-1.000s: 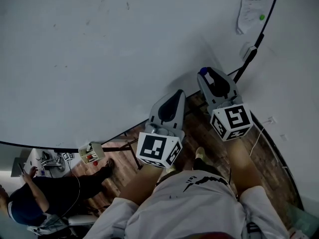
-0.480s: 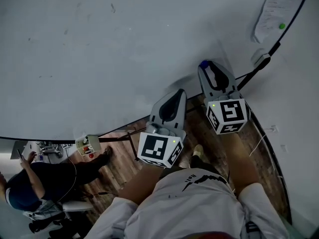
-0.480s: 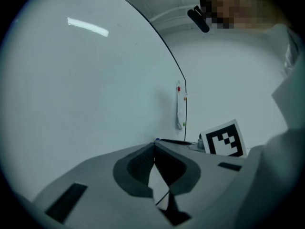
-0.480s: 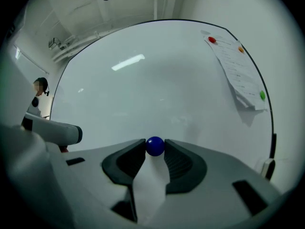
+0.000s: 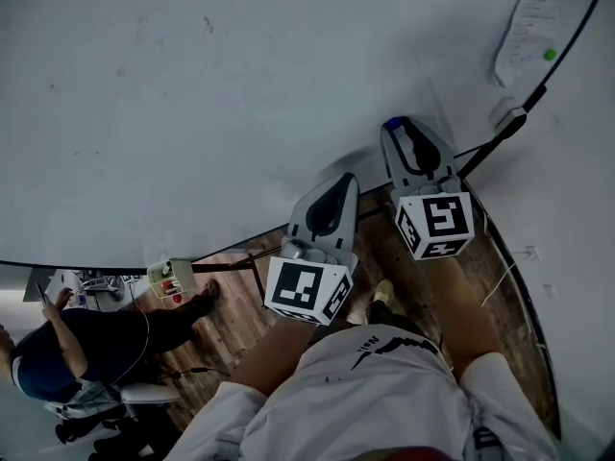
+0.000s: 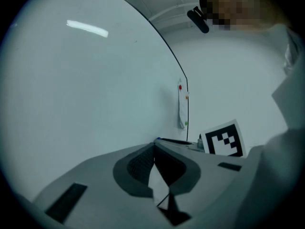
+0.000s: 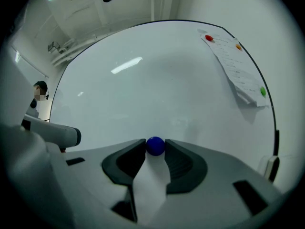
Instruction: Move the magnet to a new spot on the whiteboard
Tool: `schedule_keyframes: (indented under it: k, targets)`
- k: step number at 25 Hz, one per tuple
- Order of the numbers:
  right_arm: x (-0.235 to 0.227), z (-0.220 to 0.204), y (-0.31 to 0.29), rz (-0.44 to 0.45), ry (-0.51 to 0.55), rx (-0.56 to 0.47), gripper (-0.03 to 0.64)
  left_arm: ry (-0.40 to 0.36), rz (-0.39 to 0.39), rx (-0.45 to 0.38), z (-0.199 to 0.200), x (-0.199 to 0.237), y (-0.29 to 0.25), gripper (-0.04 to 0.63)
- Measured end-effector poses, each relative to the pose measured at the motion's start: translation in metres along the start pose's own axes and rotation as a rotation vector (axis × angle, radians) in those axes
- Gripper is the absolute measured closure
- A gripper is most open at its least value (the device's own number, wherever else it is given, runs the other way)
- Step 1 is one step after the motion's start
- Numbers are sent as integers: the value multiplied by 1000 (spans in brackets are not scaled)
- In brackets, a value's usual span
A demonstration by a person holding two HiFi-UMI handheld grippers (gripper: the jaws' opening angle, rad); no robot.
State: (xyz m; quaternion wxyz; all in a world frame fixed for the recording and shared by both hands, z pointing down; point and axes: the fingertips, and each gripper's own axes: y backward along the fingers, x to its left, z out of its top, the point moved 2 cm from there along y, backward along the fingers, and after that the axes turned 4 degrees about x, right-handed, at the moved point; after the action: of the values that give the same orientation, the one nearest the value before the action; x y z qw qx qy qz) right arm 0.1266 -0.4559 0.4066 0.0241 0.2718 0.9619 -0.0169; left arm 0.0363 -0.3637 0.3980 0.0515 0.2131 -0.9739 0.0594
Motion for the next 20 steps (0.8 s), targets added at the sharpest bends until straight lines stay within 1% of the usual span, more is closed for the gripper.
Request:
schedule_keyframes:
  k: [9,12,16,20]
  targets:
    - [7,-2,21,8,7,38,486,12,-21,0,-1,-8,7,584]
    - [16,1,32,27,9,48,490,13,-35,-1,0,-11,12,583]
    - [30,8,49,51,-14,41,515,12,-56,-9,4,-15,21,584]
    - [48,13,69,73,-36,39,556,16,-76,-9,6,-17,34,583]
